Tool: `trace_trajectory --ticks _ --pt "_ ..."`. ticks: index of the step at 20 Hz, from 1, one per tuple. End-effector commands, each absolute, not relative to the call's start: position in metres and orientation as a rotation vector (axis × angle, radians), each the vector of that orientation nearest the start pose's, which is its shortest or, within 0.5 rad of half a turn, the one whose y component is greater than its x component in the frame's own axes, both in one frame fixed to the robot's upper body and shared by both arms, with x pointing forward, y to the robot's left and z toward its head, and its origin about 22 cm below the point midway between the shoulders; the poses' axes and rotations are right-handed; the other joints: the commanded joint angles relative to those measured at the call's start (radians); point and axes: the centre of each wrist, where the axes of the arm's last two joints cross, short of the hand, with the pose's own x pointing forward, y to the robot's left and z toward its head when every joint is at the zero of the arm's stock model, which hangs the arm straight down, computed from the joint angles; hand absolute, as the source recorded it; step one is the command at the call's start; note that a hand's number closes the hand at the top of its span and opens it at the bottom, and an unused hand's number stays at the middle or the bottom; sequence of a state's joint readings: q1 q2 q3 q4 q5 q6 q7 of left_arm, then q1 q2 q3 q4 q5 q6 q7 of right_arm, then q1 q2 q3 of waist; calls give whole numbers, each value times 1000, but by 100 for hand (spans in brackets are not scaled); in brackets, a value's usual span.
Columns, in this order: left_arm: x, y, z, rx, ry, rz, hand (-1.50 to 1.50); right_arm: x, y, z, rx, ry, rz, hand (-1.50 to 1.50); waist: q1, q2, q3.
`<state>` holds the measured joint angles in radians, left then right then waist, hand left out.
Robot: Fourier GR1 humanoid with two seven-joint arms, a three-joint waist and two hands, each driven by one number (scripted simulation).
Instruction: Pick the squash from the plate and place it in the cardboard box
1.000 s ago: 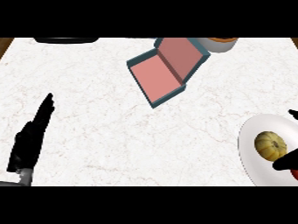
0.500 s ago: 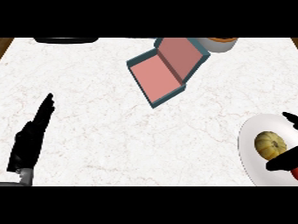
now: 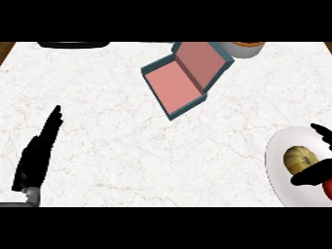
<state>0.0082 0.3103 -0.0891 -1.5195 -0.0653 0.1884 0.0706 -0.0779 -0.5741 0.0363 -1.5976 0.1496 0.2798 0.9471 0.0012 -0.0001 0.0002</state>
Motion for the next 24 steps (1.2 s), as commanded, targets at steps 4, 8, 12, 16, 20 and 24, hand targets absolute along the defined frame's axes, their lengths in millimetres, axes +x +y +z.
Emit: trace_trajectory --ticks 4,8,12,16,20,24 --pt "233 298 20 394 -1446 -214 0 252 -328 58 -608 -525 541 -150 1 -1 0" --pt "245 280 -3 374 -1453 -208 0 245 -339 57 -593 -524 589 -150 -4 0 0" --pt "237 286 -11 367 -1443 -202 0 269 -328 39 -571 -517 586 -150 1 1 0" --pt "217 279 1 389 -1444 -198 0 256 -309 58 -560 -557 543 150 1 -1 0" --pt "237 292 8 392 -1450 -199 0 255 -324 44 -783 -569 612 150 0 0 0" --pt "231 266 17 375 -1457 -199 0 258 -320 47 -868 -662 687 150 4 -1 0"
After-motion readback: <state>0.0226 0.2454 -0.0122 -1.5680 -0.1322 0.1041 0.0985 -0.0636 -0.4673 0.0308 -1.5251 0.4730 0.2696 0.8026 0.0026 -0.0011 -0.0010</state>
